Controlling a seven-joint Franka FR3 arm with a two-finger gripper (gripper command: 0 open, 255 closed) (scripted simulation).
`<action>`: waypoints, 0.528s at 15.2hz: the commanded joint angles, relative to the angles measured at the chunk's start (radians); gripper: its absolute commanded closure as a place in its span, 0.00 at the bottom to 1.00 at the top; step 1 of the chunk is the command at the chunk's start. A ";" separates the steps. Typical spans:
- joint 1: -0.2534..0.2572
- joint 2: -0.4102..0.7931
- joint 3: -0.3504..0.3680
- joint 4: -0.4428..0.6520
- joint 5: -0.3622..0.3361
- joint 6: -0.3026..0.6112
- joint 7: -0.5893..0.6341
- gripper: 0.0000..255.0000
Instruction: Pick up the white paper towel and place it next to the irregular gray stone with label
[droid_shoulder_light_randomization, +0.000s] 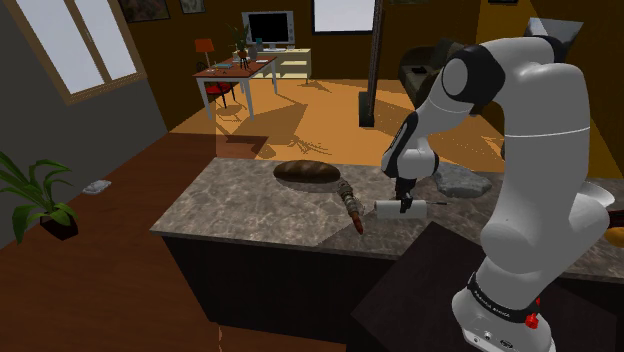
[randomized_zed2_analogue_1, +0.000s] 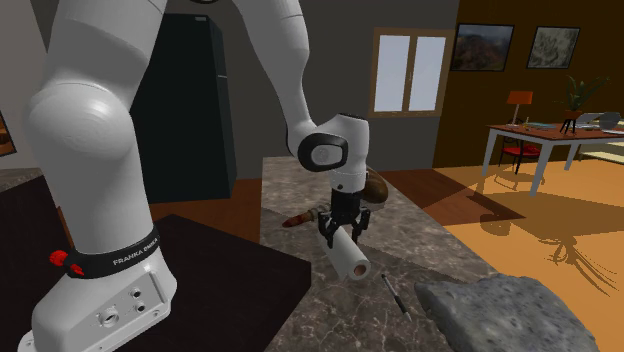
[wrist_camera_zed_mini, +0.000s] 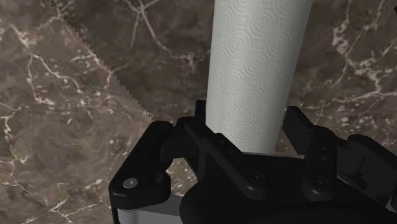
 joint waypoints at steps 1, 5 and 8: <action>0.000 0.000 0.000 0.000 0.000 0.000 0.000 1.00; 0.000 0.000 0.000 0.000 0.000 0.000 0.000 1.00; 0.006 -0.015 -0.007 -0.004 -0.007 -0.011 0.005 1.00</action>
